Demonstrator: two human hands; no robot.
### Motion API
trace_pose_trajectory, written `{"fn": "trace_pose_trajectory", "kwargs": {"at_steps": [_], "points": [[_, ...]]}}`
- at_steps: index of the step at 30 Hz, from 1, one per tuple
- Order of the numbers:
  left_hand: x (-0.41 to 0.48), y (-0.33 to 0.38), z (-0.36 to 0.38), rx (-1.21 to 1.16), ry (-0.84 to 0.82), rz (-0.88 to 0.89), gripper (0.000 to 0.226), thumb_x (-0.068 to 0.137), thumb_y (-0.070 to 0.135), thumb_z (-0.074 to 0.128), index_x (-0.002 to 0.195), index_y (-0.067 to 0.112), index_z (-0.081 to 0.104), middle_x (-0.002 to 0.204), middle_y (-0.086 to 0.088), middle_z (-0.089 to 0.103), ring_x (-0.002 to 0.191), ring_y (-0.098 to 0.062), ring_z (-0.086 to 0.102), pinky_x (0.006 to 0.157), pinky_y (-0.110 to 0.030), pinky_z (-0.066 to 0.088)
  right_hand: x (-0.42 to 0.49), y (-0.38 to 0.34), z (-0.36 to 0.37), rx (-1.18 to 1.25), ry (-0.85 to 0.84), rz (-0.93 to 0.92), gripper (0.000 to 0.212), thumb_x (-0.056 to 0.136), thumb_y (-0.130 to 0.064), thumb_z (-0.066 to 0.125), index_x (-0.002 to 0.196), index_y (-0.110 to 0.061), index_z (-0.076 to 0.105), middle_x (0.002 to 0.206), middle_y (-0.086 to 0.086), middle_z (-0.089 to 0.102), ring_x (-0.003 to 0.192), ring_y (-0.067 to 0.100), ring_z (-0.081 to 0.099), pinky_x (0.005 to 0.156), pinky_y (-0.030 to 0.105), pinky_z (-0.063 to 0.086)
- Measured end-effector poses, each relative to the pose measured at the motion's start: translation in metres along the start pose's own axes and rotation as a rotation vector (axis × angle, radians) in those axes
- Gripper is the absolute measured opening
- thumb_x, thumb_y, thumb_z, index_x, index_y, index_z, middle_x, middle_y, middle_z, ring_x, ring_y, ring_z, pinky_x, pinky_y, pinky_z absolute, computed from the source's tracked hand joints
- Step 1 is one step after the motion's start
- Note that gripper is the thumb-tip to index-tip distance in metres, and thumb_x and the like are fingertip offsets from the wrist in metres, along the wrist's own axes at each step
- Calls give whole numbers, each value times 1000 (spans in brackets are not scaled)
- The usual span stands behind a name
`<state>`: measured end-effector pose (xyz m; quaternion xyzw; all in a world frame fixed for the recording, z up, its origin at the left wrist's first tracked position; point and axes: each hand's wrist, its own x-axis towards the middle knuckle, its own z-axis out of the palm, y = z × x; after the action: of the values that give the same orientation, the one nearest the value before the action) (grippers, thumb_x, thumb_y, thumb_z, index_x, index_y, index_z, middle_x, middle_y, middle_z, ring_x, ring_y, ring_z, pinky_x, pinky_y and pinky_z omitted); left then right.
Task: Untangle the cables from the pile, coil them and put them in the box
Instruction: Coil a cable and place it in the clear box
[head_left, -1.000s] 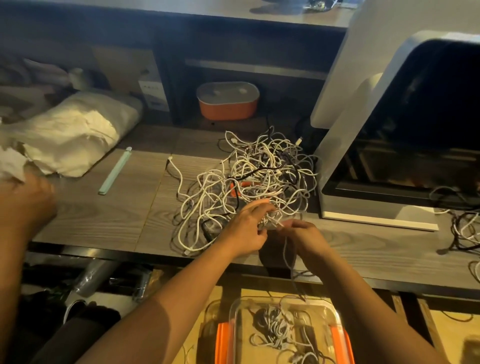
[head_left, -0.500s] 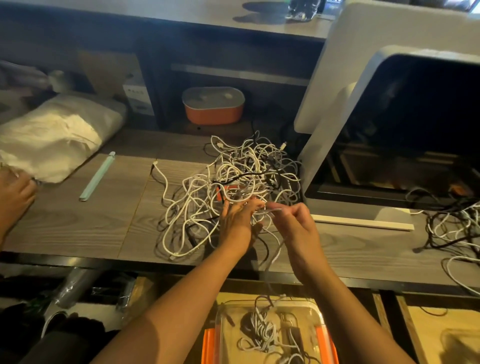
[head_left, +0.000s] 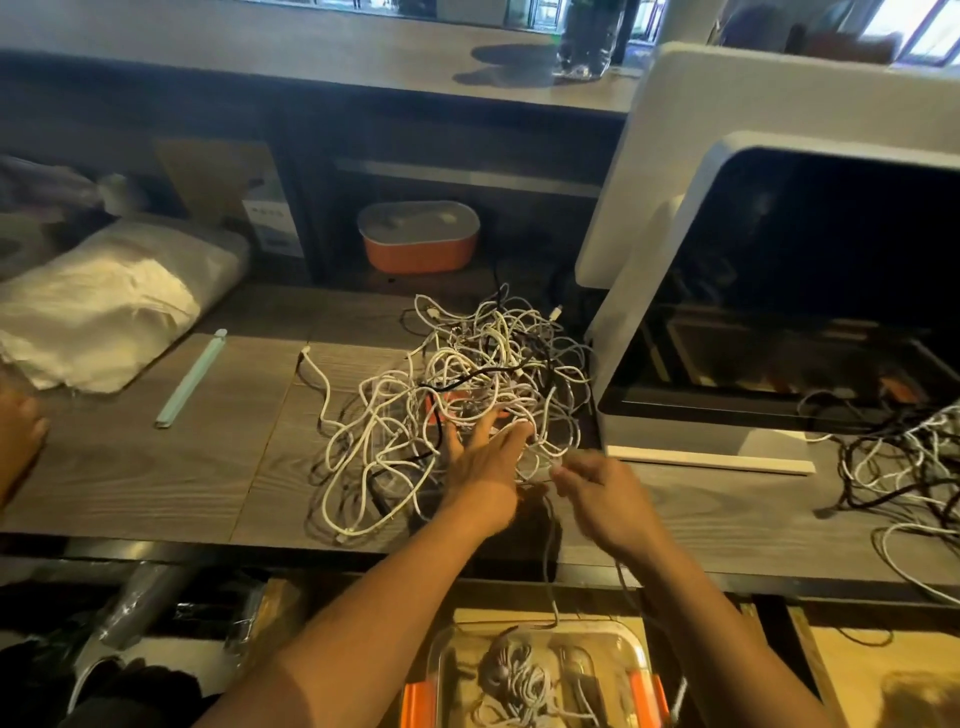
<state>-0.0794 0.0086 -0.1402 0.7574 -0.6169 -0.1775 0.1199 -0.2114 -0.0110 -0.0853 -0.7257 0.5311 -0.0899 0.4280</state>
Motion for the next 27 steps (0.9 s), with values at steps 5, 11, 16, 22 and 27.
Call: {"fn": "trace_pose_trajectory", "kwargs": {"at_steps": [5, 11, 16, 22, 27], "points": [[0, 7, 3, -440, 82, -48, 52, 97, 9, 42, 145, 24, 28, 157, -3, 15, 146, -23, 5, 117, -40, -9, -5, -12, 3, 615, 74, -69, 29, 101, -19, 39, 105, -19, 67, 112, -8, 63, 105, 2, 57, 80, 15, 44], [22, 8, -9, -98, -34, -36, 70, 83, 55, 57, 141, 25, 30, 155, 2, 25, 146, -21, 1, 115, -44, -6, -18, -27, -2, 780, 293, -102, 33, 101, -21, 34, 78, -8, 55, 78, 6, 60, 72, 11, 58, 64, 20, 46], [24, 9, -6, 30, -40, 13, 60, 90, 28, 57, 142, 28, 27, 156, 7, 20, 146, -24, 1, 113, -53, -3, 11, -9, -7, 8, 155, 45, 20, 88, -27, 63, 95, -17, 48, 85, 1, 60, 73, 13, 59, 64, 33, 52], [21, 4, -2, 43, -37, 7, 58, 87, 27, 61, 137, 26, 30, 154, 5, 23, 146, -26, 2, 112, -55, -4, 26, -11, -10, -179, 21, -32, 26, 97, -29, 48, 75, -21, 61, 83, -1, 57, 74, 10, 53, 63, 28, 39], [29, 10, -17, -164, -32, -29, 51, 89, 39, 54, 136, 28, 37, 153, 9, 27, 146, -21, 3, 112, -50, -11, 15, -19, -4, 144, 135, -202, 29, 99, -18, 44, 83, -10, 67, 100, -3, 57, 92, 10, 54, 79, 26, 43]]}}
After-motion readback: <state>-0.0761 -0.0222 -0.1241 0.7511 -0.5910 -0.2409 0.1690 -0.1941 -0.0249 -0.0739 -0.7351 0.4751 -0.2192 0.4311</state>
